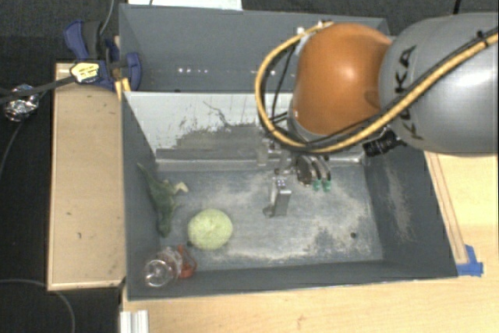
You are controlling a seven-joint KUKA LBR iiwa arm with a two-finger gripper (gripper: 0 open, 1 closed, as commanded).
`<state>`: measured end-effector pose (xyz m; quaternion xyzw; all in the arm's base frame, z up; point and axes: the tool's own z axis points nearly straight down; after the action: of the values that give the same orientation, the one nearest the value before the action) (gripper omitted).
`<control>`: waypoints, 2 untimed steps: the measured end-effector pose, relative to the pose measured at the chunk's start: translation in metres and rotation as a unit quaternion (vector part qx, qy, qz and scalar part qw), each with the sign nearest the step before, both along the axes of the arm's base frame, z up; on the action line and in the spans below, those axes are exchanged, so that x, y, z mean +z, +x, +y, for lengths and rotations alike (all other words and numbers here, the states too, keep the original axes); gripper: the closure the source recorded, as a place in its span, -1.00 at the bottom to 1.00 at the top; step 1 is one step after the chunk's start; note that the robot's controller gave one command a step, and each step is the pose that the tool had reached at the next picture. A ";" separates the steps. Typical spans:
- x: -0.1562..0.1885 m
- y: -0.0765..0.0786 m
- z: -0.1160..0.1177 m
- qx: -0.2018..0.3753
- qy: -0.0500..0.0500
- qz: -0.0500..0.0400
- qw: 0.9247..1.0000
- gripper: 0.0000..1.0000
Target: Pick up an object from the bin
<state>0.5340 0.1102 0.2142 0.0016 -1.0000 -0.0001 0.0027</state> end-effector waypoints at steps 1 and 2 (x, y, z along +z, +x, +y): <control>0.004 0.002 -0.001 -0.001 0.000 -0.004 1.000 -1.00; 0.001 0.001 0.001 0.000 0.001 -0.007 1.000 -1.00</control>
Offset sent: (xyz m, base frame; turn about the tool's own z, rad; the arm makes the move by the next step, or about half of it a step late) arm -0.0342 0.0498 -0.0872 -0.0553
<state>0.5348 0.1114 0.2152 0.0018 -1.0000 -0.0006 -0.0038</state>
